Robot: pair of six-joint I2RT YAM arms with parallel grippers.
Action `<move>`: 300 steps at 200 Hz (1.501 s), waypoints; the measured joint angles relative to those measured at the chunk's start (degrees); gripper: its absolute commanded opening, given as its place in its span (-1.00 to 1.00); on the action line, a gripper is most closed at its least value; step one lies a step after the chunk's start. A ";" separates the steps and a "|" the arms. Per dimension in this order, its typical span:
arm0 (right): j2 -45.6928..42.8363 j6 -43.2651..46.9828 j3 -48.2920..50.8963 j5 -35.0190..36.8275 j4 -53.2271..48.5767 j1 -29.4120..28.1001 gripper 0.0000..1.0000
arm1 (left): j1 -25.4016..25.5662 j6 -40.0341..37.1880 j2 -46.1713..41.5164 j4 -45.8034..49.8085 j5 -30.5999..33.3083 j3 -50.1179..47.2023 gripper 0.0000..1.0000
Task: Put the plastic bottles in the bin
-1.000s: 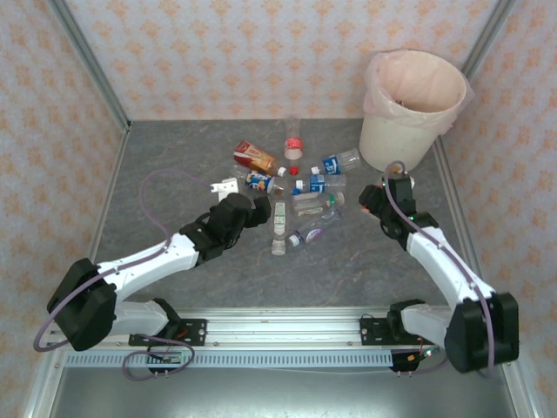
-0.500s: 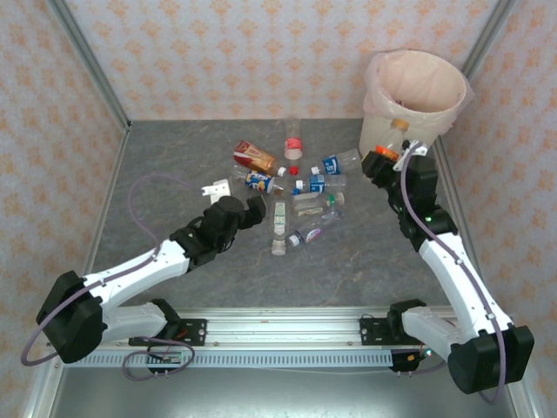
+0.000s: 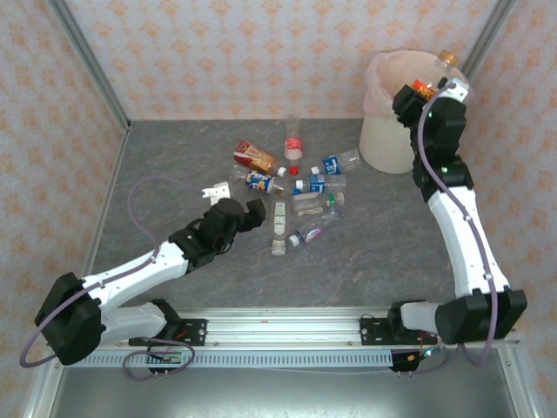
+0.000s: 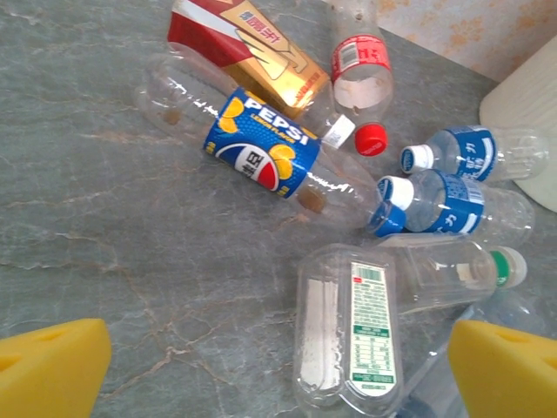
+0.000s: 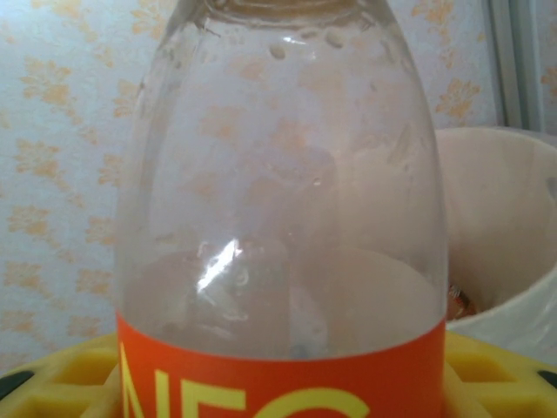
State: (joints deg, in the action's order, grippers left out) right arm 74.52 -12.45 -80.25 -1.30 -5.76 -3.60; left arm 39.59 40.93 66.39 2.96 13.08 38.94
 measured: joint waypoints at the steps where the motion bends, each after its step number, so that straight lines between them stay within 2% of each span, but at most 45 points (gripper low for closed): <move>1: 0.37 0.15 -0.39 0.00 -0.15 0.15 0.02 | 0.00 0.02 0.04 -0.09 -0.17 0.00 1.00; 24: 8.46 1.90 -8.48 -0.42 -3.19 3.06 0.04 | 0.00 -0.20 1.55 -1.38 -3.08 0.00 1.00; 59: 23.52 2.36 -26.45 -1.25 -11.91 6.86 0.11 | 0.00 -0.46 4.52 -1.75 -6.60 0.55 1.00; 123: 44.09 -1.46 -51.17 1.55 -23.04 8.41 0.27 | 0.00 -0.52 7.19 -2.36 -8.26 2.08 1.00; 138: 46.99 -2.36 -54.01 1.99 -23.80 8.41 0.35 | 0.00 -0.79 7.39 -2.36 -8.26 2.49 1.00; 158: 49.86 -3.98 -56.98 3.56 -24.55 8.41 0.57 | 0.00 -0.96 8.07 -2.36 -8.41 2.99 1.00; 174: 50.60 -4.81 -57.79 4.66 -24.94 8.41 0.65 | 0.00 -1.36 8.31 -2.32 -8.63 3.04 1.00; 226: 48.96 -4.87 -56.28 5.40 -25.68 8.41 0.71 | 0.00 -2.01 10.40 -1.84 -8.76 3.78 1.00; 269: 36.96 -4.90 -42.91 2.75 -24.28 8.41 0.79 | 1.81 -3.65 13.07 0.87 -8.31 6.16 1.00; 282: 31.78 -5.11 -36.96 1.01 -22.60 8.41 0.99 | 3.30 -4.22 13.94 2.64 -7.15 7.58 1.00; 300: 24.41 -5.68 -28.06 -1.60 -19.32 8.41 0.98 | 5.35 -4.96 15.13 4.61 -5.46 9.38 1.00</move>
State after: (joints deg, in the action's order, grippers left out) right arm 98.94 -18.13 -108.31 -2.90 -25.08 4.82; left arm 44.95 35.97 81.52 7.57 7.62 48.31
